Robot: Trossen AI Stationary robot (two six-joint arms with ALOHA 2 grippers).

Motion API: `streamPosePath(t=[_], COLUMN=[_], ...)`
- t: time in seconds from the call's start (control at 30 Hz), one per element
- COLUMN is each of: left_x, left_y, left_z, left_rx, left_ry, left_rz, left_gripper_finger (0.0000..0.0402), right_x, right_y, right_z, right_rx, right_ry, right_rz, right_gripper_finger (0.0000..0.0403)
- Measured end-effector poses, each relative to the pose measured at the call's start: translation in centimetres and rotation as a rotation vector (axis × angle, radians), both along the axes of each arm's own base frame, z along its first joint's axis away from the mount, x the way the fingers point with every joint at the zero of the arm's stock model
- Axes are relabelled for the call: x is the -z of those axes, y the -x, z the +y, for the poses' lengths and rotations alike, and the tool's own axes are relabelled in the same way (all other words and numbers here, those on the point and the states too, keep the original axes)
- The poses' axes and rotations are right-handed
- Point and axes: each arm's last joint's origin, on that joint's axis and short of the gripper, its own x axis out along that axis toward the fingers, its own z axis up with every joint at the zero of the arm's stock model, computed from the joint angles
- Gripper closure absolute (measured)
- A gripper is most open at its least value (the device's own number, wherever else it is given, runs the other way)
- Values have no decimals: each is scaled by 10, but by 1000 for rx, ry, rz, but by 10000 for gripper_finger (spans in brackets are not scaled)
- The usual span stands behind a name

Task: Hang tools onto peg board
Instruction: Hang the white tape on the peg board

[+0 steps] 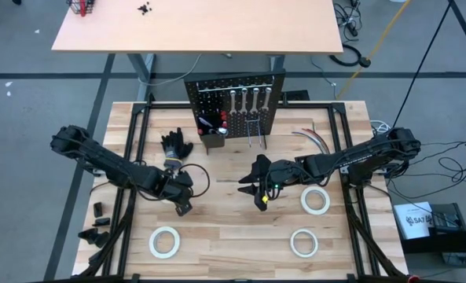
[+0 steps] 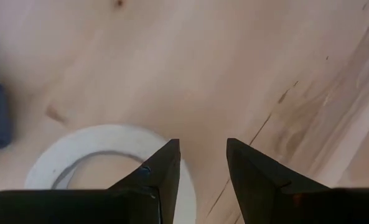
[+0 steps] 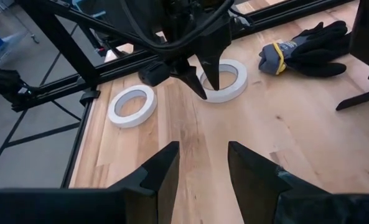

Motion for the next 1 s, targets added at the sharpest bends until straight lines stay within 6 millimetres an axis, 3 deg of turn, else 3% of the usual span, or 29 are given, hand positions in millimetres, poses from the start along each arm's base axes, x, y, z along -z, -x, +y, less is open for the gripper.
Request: streamPosePath(t=[0.5,0.83,1.0], left_x=[0,0,0], left_y=[0,1,2], left_z=[1,2,2], left_rx=[-59,-87,-88], left_ry=[0,-32,-36], left_rz=[-10,-9,-4], left_gripper_finger=[262,179,171], right_x=[0,0,0], right_y=[0,0,0], right_z=[-1,-1,-1], right_rx=[-27,-24,-19], right_ry=[72,70,59], right_rz=[-4,-4,-3], right_gripper_finger=[270,271,271])
